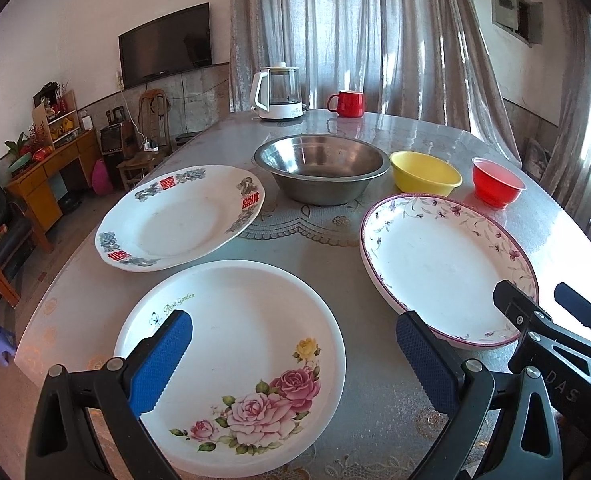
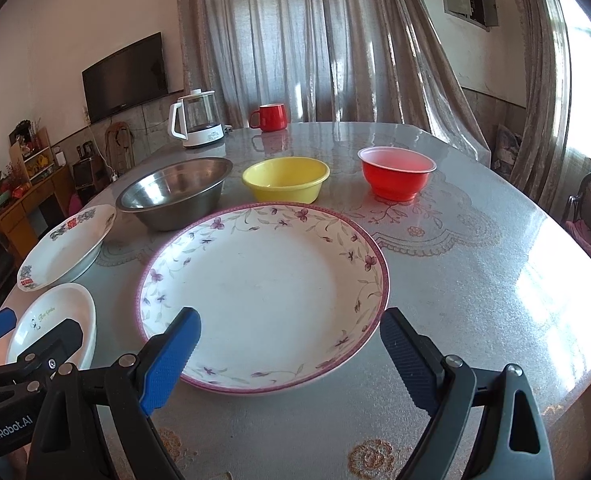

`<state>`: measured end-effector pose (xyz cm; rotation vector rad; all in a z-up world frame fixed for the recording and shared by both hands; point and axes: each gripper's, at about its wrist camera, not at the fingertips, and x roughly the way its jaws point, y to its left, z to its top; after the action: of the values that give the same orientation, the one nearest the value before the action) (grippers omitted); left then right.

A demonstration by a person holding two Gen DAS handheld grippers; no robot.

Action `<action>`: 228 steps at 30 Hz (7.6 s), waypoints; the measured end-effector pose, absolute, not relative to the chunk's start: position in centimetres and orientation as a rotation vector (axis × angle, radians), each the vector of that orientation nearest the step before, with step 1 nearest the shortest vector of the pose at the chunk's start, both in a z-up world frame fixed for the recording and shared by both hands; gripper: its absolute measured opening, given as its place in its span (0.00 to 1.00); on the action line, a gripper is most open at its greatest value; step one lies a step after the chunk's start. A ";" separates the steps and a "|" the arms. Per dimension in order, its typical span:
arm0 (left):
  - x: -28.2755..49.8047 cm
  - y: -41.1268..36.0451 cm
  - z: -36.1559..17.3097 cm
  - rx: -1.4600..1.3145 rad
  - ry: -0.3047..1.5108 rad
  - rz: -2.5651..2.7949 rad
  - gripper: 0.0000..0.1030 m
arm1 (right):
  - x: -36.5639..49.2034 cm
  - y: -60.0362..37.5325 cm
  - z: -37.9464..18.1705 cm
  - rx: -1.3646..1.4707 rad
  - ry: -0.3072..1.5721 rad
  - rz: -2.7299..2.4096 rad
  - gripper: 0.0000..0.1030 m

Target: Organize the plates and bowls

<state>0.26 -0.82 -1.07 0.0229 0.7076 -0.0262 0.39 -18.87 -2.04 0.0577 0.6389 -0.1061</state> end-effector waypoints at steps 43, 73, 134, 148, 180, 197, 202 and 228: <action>13.8 -4.0 -3.4 -0.001 1.063 -0.362 0.48 | 6.6 -27.5 -4.3 0.256 0.819 0.007 0.41; 9.8 -0.9 -2.5 -0.021 0.990 -0.374 0.29 | 6.6 -24.4 -4.0 0.205 0.862 0.065 0.41; 4.6 11.2 1.9 -0.248 0.689 -0.122 0.88 | 3.9 -19.8 -2.0 0.094 0.848 0.118 0.44; 3.4 19.5 0.7 -0.195 0.681 0.220 1.00 | 8.3 -12.6 -0.9 0.196 0.876 0.506 0.74; 12.8 23.8 -2.1 -0.237 0.817 0.113 0.92 | 21.8 -1.5 -4.3 0.117 1.017 0.569 0.49; 15.5 23.2 -3.7 -0.311 0.833 0.010 0.74 | 22.9 -0.9 -5.3 0.095 1.071 0.601 0.35; 16.3 22.9 -4.2 -0.303 0.856 -0.009 0.89 | 22.9 -0.8 -5.5 0.079 1.078 0.607 0.35; 18.3 20.9 -5.2 -0.140 0.944 0.066 1.00 | 22.9 0.5 -5.8 0.109 1.088 0.698 0.65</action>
<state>18.26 20.93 -5.21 -0.1396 0.9440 0.0660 22.88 0.46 -5.84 0.1090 1.0880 0.6980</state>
